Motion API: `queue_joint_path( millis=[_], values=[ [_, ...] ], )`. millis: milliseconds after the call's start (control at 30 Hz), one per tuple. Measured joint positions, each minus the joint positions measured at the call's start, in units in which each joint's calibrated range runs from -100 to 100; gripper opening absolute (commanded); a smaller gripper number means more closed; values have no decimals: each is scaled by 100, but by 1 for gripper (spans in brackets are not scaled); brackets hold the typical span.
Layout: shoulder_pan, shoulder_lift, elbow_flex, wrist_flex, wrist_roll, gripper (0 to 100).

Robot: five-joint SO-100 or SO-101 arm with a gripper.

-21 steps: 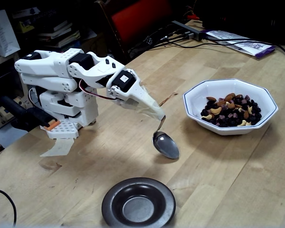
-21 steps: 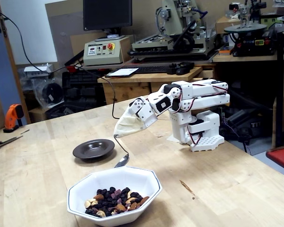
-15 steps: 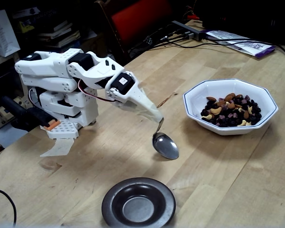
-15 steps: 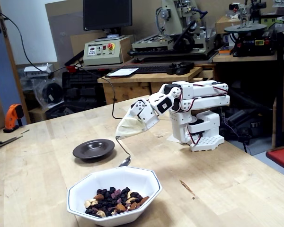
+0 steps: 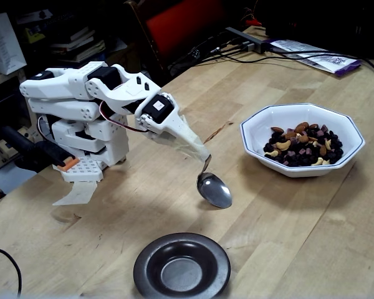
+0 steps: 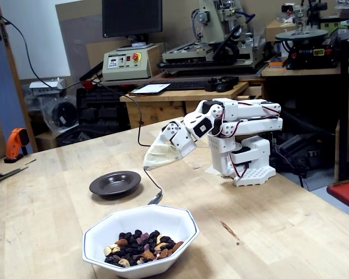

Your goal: Use spoon to transfer food from the white bowl to brown plate

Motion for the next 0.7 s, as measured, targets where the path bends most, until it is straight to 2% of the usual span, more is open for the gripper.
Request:
queue_joint_path(
  millis=[367,700],
  values=[
    [0,0,51,-120,0,4],
    [-7,34,51,-1269,10,4]
  ],
)
